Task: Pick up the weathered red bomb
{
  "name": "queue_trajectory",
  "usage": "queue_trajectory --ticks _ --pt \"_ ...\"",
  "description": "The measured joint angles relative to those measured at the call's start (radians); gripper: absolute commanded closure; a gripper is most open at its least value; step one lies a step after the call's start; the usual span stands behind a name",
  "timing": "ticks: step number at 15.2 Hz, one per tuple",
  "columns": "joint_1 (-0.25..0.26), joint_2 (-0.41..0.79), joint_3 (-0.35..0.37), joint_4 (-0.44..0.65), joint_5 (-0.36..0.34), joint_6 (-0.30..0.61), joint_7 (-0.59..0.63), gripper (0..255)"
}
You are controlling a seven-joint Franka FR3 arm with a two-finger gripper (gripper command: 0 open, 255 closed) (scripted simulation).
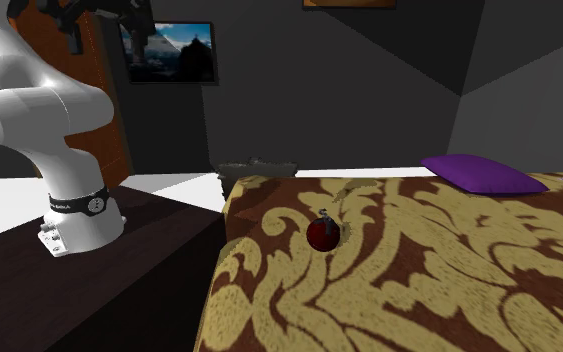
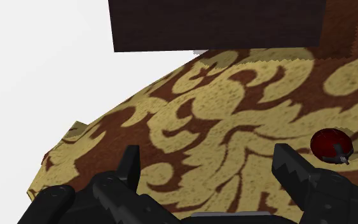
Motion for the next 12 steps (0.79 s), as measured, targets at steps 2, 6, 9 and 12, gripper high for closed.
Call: queue_trajectory --ticks 2,6,9,12 --pt "0.004 0.008 0.001 -0.006 0.003 0.014 -0.001 0" --pt "0.032 0.077 0.010 -0.047 0.024 0.125 -0.005 0" --pt "0.057 0.143 0.024 -0.076 0.044 0.220 -0.005 0" --pt "0.082 0.211 0.036 -0.102 0.062 0.316 -0.010 0"
